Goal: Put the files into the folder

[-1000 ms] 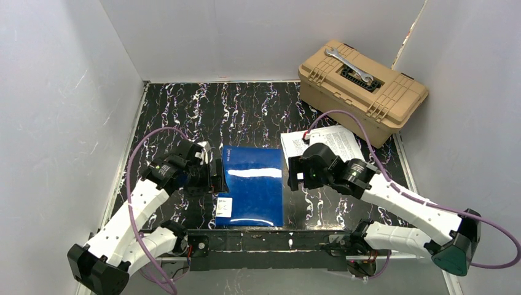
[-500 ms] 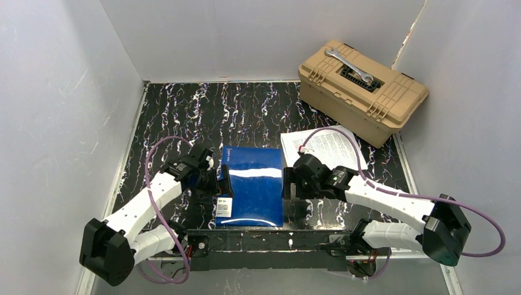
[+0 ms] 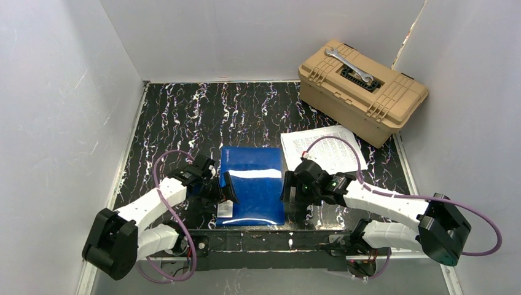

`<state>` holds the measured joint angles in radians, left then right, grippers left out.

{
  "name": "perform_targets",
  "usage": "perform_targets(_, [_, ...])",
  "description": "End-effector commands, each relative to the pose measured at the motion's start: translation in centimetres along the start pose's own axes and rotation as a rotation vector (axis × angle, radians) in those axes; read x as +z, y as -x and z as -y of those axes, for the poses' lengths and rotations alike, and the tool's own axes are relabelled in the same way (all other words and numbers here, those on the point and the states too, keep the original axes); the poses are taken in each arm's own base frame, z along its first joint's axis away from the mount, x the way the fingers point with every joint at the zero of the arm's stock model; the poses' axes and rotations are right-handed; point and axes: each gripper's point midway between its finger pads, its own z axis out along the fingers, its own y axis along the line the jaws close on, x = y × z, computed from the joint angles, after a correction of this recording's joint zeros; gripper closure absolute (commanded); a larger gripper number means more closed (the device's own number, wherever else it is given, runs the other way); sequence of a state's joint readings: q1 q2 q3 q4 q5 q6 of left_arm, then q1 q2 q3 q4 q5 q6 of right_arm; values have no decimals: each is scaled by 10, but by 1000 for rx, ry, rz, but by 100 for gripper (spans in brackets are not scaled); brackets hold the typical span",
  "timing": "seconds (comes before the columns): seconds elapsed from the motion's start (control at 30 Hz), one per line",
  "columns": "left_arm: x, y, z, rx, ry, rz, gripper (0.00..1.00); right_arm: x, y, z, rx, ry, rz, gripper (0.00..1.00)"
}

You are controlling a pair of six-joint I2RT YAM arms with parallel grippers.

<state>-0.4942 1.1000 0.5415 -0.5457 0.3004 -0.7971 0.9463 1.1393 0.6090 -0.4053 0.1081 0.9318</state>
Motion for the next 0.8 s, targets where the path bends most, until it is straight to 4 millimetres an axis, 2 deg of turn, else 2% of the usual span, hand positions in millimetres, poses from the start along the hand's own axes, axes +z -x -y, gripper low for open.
perform_targets(0.0, [10,-3,11,-18,-62,-31,2,0,4,-6,57,36,34,1])
perform_targets(0.3, [17,8,34,-11,-151,-39,2,-3,6,-1,87,29,58,2])
perform_targets(0.5, [24,20,35,9,-118,-27,4,-4,8,6,92,8,82,2])
perform_targets(0.63, [26,23,29,16,-71,-22,9,1,6,7,97,10,81,3])
perform_targets(0.77, [17,24,12,23,22,10,7,9,3,8,99,7,70,3])
